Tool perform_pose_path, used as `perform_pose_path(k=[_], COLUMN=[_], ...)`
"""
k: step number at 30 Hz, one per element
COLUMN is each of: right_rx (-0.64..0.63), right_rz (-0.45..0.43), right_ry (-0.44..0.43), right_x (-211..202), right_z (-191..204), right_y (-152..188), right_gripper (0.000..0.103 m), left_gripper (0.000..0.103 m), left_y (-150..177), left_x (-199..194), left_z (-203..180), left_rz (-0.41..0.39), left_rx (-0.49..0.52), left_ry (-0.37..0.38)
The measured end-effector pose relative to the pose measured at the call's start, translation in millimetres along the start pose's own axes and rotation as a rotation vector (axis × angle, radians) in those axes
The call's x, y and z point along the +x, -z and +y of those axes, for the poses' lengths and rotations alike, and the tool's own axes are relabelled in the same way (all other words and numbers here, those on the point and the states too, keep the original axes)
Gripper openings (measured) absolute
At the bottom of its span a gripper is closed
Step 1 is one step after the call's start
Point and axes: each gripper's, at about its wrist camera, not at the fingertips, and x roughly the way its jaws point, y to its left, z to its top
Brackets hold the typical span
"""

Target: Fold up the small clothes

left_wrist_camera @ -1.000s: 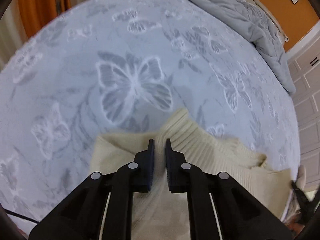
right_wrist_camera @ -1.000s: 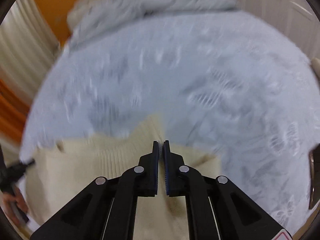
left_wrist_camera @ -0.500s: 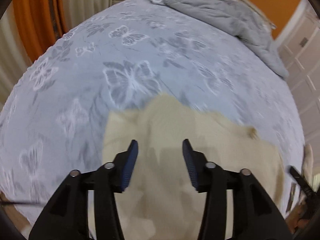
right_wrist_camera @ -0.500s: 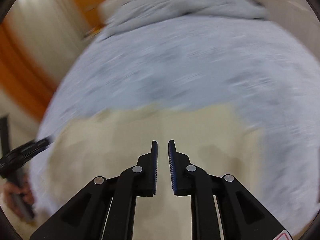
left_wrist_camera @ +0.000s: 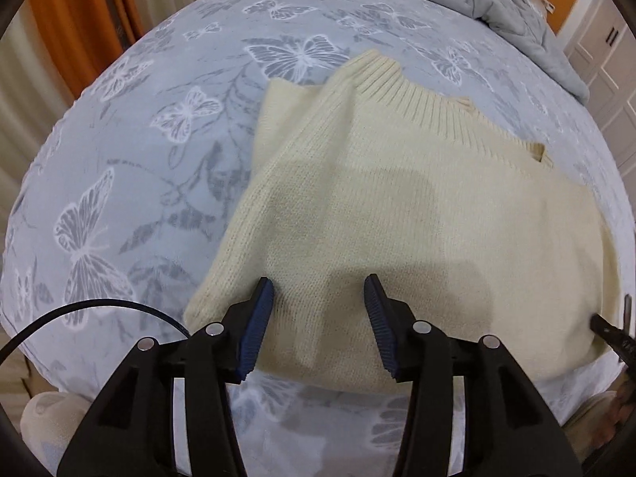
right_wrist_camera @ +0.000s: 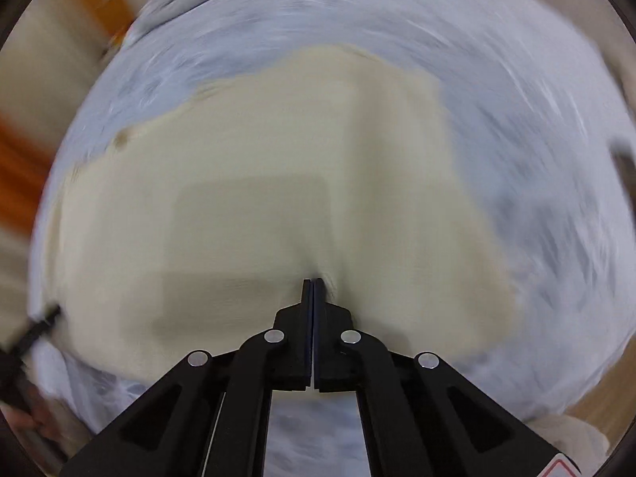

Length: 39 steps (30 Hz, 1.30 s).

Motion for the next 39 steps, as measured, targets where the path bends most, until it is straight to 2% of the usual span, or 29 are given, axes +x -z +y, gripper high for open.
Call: perform_pose_path(k=[1, 2, 3, 4, 6, 7, 8, 9, 11, 13, 15, 18, 20, 21, 23, 24, 25, 27, 29, 31, 32, 33, 34, 35, 39], right_rx=[0.048, 0.046, 0.027, 0.028, 0.046, 0.046, 0.052, 0.063, 0.105, 0.081, 0.054, 0.051, -0.007, -0.036, -0.009, 0.046, 0.155, 0.232, 0.181, 0.092, 0.056, 0.019, 0.014, 0.029, 0.092], right_rz=[-0.006, -0.028, -0.056, -0.082, -0.087, -0.087, -0.089, -0.091, -0.1, -0.111, -0.141, -0.176, -0.135, -0.108, -0.094, -0.084, -0.071, -0.073, -0.105, -0.121, -0.12, -0.097, -0.057, -0.005, -0.063], right_ry=[0.005, 0.083, 0.111, 0.091, 0.089, 0.12, 0.172, 0.205, 0.198, 0.229, 0.243, 0.188, 0.179, 0.186, 0.221, 0.189, 0.126, 0.096, 0.039, 0.024, 0.042, 0.116, 0.168, 0.195, 0.174], right_x=[-9.6, -18.8, -27.2, -35.7, -40.6, -38.0, -37.7, -33.3, -32.1, -33.2, -39.1, -49.5, -39.8, -29.4, -14.4, -11.3, -12.1, -24.2, -38.8, -42.8, -38.0, -22.7, -8.2, 10.3, -14.1], right_z=[-10.0, -9.7, -7.4, -3.9, -4.5, -10.2, -16.4, -17.9, -25.0, -22.7, -17.3, -13.9, -5.2, -4.6, -19.8, -29.9, -44.6, -45.8, -26.2, -4.8, 0.8, 2.3, -2.5, -13.1, -14.0], right_y=[-0.2, 0.1, 0.3, 2.7, 6.1, 8.1, 11.9, 11.5, 15.5, 14.3, 19.4, 16.8, 12.5, 6.6, -3.2, -6.5, -12.0, -18.4, -23.3, -29.1, -32.2, -37.1, -39.9, -41.5, -46.0], right_gripper=[0.0, 0.0, 0.0, 0.006, 0.013, 0.015, 0.023, 0.025, 0.027, 0.031, 0.031, 0.031, 0.031, 0.025, 0.022, 0.021, 0.015, 0.014, 0.012, 0.008, 0.008, 0.007, 0.001, 0.0, 0.002], left_gripper=[0.047, 0.046, 0.046, 0.047, 0.048, 0.048, 0.048, 0.048, 0.048, 0.048, 0.048, 0.049, 0.049, 0.049, 0.049, 0.05, 0.05, 0.05, 0.05, 0.05, 0.05, 0.051, 0.051, 0.051, 0.051], left_y=[0.4, 0.7, 0.4, 2.2, 4.0, 6.2, 7.8, 9.7, 12.5, 13.8, 13.8, 12.1, 12.7, 12.6, 13.0, 12.3, 11.4, 10.9, 10.7, 11.1, 11.4, 11.6, 11.6, 12.0, 11.1], left_x=[-0.7, -2.6, -5.4, -11.2, -18.5, -18.4, -15.8, -12.1, -8.2, -6.7, -5.7, -2.5, -2.4, -1.9, -1.1, -0.6, -0.2, 0.2, 0.5, 0.8, 1.1, 1.3, 1.4, 1.2, 0.9], left_z=[-0.7, 0.1, 2.1, 3.9, 14.5, 20.4, 24.4, 29.0, 31.2, 29.4, 25.3, 20.3, 18.5, 17.9, 17.4, 17.5, 17.4, 17.0, 18.4, 16.7, 15.0, 13.6, 11.6, 10.2, 10.4], left_rz=[-0.003, 0.0, 0.004, 0.005, -0.005, -0.003, 0.009, 0.021, 0.024, 0.022, 0.025, 0.034, 0.037, 0.038, 0.04, 0.041, 0.042, 0.045, 0.047, 0.046, 0.044, 0.044, 0.045, 0.046, 0.055], left_rx=[0.001, -0.003, -0.019, -0.044, -0.093, -0.106, -0.114, -0.124, -0.121, -0.115, -0.108, -0.099, -0.091, -0.086, -0.073, -0.069, -0.066, -0.066, -0.078, -0.082, -0.079, -0.073, -0.062, -0.056, -0.052], left_ry=[-0.003, 0.002, 0.018, 0.039, 0.057, 0.055, 0.057, 0.068, 0.067, 0.056, 0.032, 0.004, -0.006, -0.01, -0.018, -0.02, -0.023, -0.028, -0.025, -0.029, -0.037, -0.045, -0.057, -0.061, -0.061])
